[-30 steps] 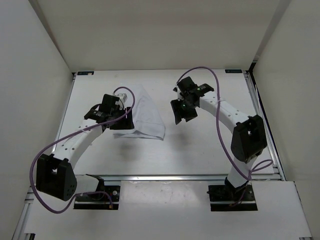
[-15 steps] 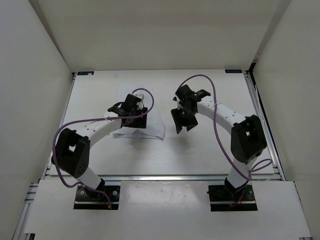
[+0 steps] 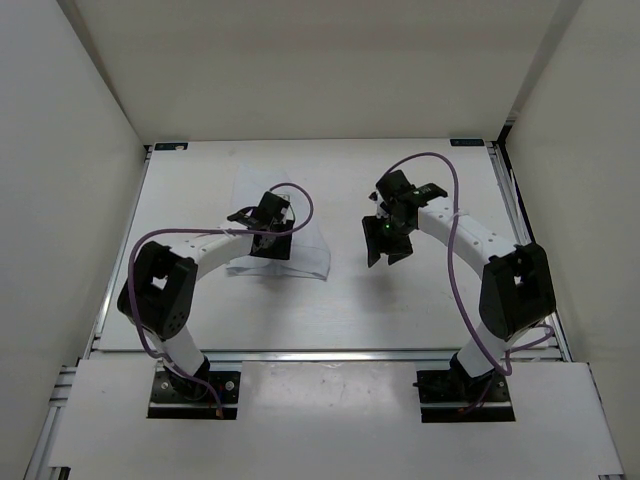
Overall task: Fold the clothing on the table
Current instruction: Flatten the skirt out
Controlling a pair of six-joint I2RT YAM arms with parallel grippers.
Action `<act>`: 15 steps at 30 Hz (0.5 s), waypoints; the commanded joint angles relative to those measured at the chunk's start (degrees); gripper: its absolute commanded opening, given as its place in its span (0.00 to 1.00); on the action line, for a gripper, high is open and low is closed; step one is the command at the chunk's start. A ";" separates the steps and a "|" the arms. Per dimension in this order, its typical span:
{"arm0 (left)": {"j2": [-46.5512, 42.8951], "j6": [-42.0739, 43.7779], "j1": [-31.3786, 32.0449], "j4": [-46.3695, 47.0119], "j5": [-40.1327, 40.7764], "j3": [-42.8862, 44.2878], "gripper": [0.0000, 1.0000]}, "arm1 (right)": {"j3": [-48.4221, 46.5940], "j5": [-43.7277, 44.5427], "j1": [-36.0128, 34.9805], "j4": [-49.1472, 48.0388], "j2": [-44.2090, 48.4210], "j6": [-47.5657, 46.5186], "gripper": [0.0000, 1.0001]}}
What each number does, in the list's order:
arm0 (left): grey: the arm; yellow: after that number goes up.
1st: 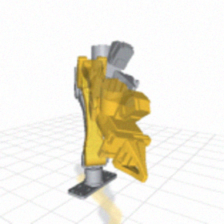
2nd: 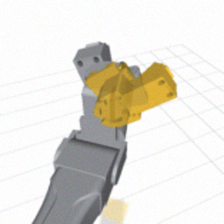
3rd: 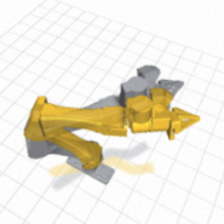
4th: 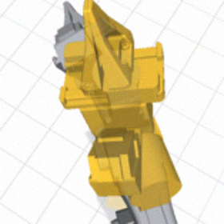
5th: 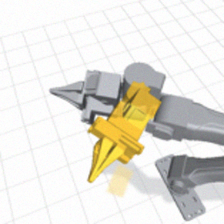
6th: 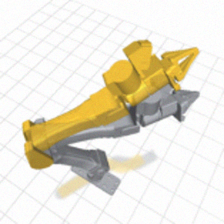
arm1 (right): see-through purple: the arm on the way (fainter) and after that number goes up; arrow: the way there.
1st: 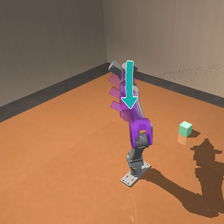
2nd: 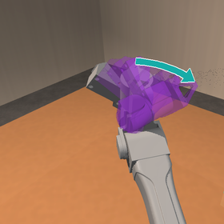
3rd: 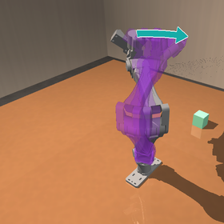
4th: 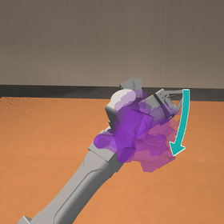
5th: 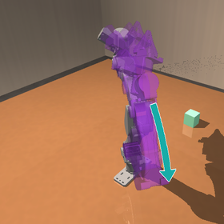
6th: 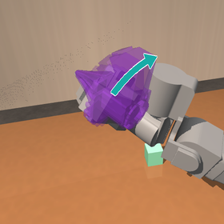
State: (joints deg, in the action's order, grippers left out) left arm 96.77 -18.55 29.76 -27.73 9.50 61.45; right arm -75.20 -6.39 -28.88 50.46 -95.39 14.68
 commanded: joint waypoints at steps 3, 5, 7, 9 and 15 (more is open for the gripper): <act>-0.62 -0.97 0.74 3.38 -0.97 -1.16 0.59 | 0.40 -1.25 0.05 -1.15 1.79 0.79 0.61; -0.09 -0.61 0.83 3.73 -0.79 -1.16 0.39 | 0.05 -1.51 0.23 -0.89 1.70 0.96 0.61; 0.35 -0.61 0.92 3.47 -0.97 -0.29 0.15 | 0.05 -1.16 -0.12 -0.80 1.53 0.62 0.61; 2.01 -0.35 1.53 2.68 -1.06 1.03 0.00 | 0.05 -1.25 -0.21 -0.97 1.35 0.53 0.60; 4.74 1.58 5.48 -3.99 2.47 9.62 0.00 | 1.37 -0.73 1.19 -1.67 3.37 0.79 0.61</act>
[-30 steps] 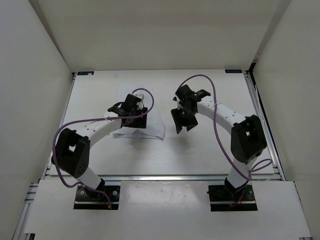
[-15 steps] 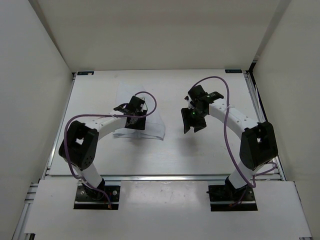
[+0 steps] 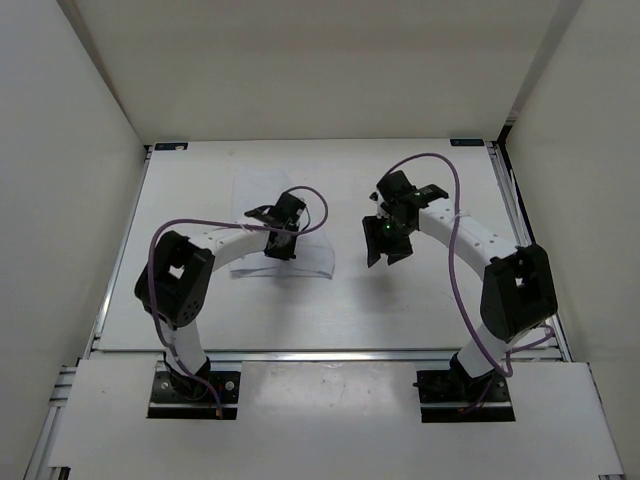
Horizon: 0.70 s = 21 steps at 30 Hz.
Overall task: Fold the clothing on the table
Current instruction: Flatten the skirt out
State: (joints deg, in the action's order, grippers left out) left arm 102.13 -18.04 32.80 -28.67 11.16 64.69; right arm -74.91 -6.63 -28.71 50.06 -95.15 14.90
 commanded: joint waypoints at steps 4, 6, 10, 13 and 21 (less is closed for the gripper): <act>1.49 0.99 7.61 -9.29 -3.25 20.25 0.00 | 5.47 0.39 4.18 -2.08 3.49 2.50 0.57; 4.13 1.86 9.99 -14.46 -5.96 32.29 0.00 | 7.93 3.45 6.81 -2.34 4.27 3.64 0.56; 8.87 2.14 13.35 -20.37 -13.42 48.76 0.00 | 10.66 9.96 11.38 -1.46 7.34 5.58 0.57; 6.08 -0.23 13.00 -18.28 -14.76 52.65 0.00 | 13.12 11.64 15.51 -2.77 11.20 7.34 0.57; -18.25 -5.34 -1.05 -7.99 -17.84 26.07 0.00 | 16.47 12.62 21.76 -5.50 18.52 7.34 0.56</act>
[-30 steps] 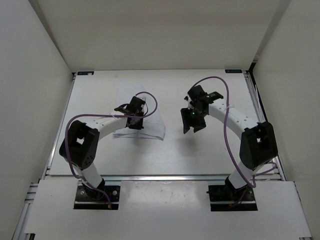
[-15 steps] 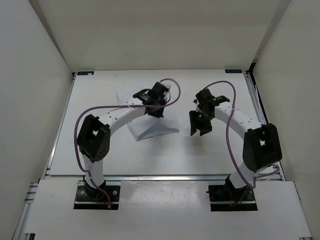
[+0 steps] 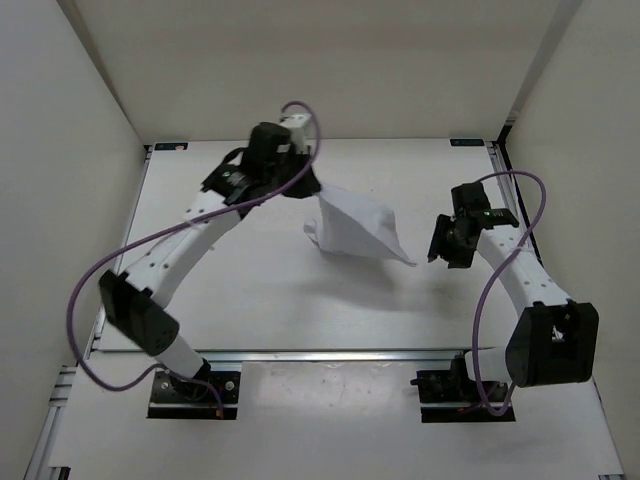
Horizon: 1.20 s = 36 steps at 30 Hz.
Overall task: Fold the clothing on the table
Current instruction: Flatten the skirt out
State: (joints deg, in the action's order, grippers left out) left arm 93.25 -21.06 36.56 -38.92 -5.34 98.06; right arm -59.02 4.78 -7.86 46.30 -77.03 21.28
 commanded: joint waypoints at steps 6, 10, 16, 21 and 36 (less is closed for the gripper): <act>-22.93 -7.67 -6.34 7.10 -3.53 -43.96 0.00 | -2.32 -3.36 -1.88 -0.69 -3.37 -0.27 0.57; -27.93 -11.45 -2.90 5.44 -2.31 -55.33 0.00 | -4.87 -9.60 -4.79 0.89 -7.60 0.51 0.56; -35.95 -9.97 -9.56 -5.98 1.20 -63.07 0.00 | -4.43 -20.85 -8.66 0.72 -11.55 0.61 0.56; -34.81 -11.20 -7.99 -5.82 1.75 -63.43 0.00 | 0.91 -28.39 -11.04 -4.01 -13.75 1.04 0.54; -33.49 -13.30 -5.53 -2.75 -0.54 -64.93 0.00 | 14.19 -40.63 -18.16 -26.34 -16.66 7.72 0.51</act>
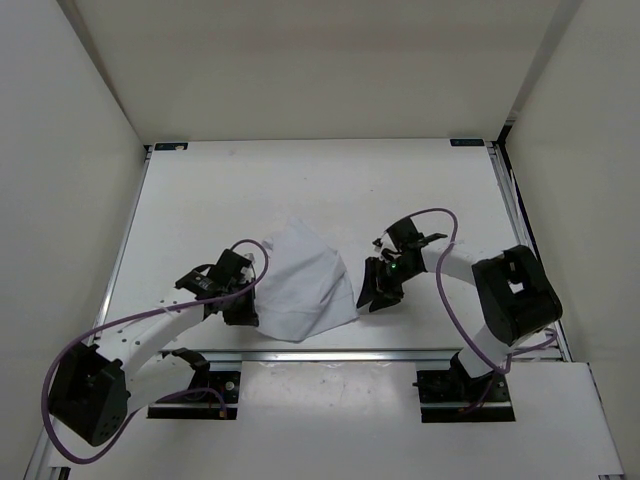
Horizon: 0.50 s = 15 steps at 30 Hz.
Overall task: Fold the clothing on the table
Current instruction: Flatten the skirt out
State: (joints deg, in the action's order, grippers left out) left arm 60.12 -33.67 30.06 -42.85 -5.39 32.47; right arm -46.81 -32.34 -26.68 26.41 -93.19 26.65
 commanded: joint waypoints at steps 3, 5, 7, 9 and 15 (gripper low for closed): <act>0.87 -1.13 1.92 2.24 -0.50 1.10 0.00 | 3.73 -4.57 1.19 -11.02 -1.90 3.66 0.49; 1.67 -1.31 2.28 2.59 -0.42 1.37 0.00 | 4.18 -6.07 0.93 -14.10 -2.70 4.72 0.46; 2.72 -0.61 2.37 3.30 0.55 1.98 0.00 | 3.74 -6.69 -0.04 -15.60 -4.28 4.46 0.44; 2.72 -0.78 2.19 4.35 0.73 2.16 0.00 | 3.65 -7.21 -0.92 -17.53 -5.07 5.51 0.42; 4.13 0.53 1.14 4.27 1.52 2.86 0.00 | 5.23 -11.16 -1.54 -21.57 -7.97 6.74 0.05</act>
State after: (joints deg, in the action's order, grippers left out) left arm 63.92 -33.89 31.62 -40.34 -5.04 33.32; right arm -42.85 -40.56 -27.94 9.04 -99.79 31.94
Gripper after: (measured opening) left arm 0.024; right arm 0.128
